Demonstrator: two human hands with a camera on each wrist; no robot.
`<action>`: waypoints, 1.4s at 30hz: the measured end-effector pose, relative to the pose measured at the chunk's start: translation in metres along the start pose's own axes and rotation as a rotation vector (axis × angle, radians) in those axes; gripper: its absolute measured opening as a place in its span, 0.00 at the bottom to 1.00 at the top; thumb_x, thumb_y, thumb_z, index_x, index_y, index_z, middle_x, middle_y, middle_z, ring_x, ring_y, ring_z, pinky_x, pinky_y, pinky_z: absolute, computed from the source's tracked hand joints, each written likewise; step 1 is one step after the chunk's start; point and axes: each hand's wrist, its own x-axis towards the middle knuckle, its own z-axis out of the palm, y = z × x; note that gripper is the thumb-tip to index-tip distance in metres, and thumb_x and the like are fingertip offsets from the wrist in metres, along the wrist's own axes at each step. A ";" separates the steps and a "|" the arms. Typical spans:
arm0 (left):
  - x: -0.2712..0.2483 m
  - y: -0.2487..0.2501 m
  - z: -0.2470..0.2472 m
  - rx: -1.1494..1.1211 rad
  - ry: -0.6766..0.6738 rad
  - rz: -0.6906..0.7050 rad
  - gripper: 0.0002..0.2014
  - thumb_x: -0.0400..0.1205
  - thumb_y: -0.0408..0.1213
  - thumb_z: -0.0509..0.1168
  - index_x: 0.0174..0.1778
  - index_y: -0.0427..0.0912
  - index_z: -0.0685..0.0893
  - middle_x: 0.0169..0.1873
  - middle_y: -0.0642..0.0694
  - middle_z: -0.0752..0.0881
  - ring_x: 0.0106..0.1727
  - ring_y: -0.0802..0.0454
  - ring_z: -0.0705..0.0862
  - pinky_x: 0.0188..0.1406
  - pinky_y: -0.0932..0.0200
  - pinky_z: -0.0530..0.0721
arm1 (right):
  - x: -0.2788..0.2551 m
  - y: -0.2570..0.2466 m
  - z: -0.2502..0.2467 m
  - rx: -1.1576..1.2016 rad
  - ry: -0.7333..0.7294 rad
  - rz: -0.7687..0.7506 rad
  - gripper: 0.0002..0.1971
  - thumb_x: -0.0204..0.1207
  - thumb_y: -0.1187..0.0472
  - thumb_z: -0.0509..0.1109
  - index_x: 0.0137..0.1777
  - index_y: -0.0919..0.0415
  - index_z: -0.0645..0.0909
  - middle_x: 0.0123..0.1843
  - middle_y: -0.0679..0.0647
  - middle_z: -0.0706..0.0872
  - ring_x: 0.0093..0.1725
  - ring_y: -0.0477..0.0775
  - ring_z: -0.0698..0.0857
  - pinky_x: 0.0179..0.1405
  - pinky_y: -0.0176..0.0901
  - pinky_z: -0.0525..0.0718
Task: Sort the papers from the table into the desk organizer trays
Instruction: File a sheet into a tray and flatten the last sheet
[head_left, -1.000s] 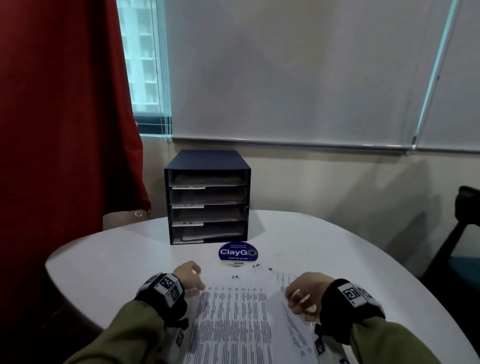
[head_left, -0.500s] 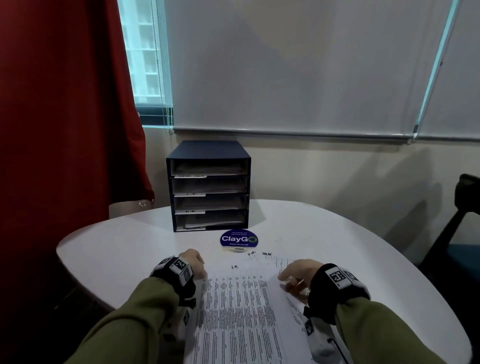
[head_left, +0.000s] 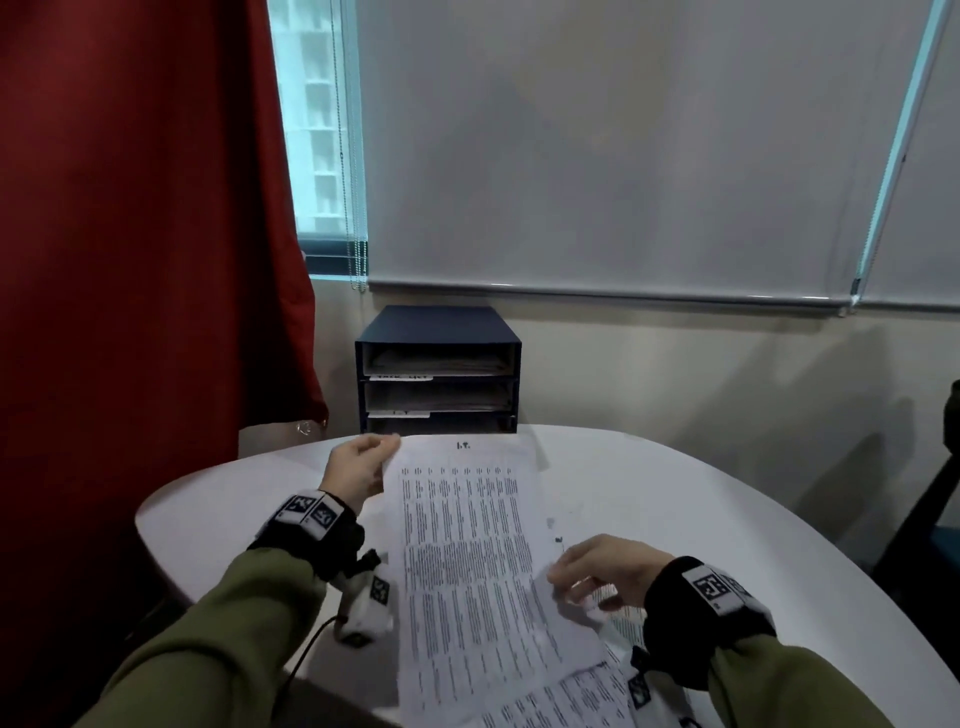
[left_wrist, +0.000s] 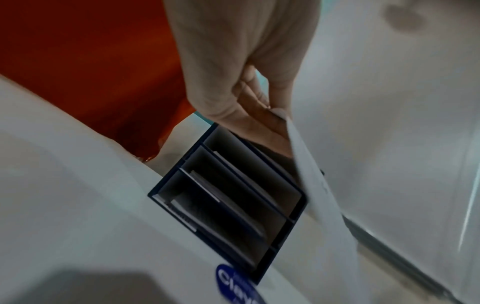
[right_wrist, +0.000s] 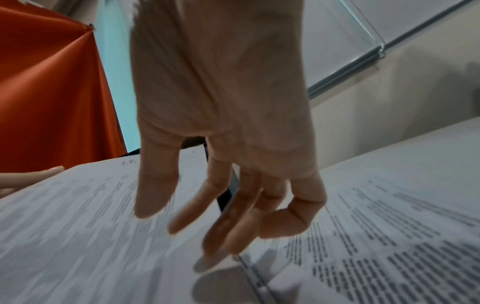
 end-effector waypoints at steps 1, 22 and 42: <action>0.004 0.004 -0.001 -0.046 0.020 -0.004 0.07 0.81 0.36 0.67 0.40 0.38 0.82 0.31 0.43 0.81 0.29 0.52 0.80 0.24 0.66 0.81 | 0.004 -0.001 0.003 0.033 -0.009 -0.015 0.04 0.71 0.58 0.75 0.44 0.53 0.84 0.40 0.49 0.87 0.38 0.46 0.84 0.41 0.40 0.73; 0.026 0.052 -0.005 -0.226 -0.040 -0.060 0.07 0.83 0.35 0.64 0.52 0.35 0.80 0.42 0.37 0.86 0.32 0.50 0.88 0.29 0.59 0.88 | 0.062 -0.061 0.024 0.357 0.033 -0.211 0.10 0.72 0.58 0.74 0.51 0.59 0.83 0.45 0.54 0.86 0.45 0.53 0.83 0.48 0.45 0.76; 0.033 0.020 -0.014 0.083 -0.210 -0.409 0.12 0.85 0.33 0.58 0.59 0.33 0.82 0.45 0.39 0.86 0.41 0.47 0.84 0.37 0.57 0.83 | 0.102 -0.113 -0.010 0.443 0.248 -0.050 0.07 0.83 0.68 0.63 0.47 0.73 0.77 0.46 0.68 0.85 0.42 0.64 0.84 0.52 0.59 0.83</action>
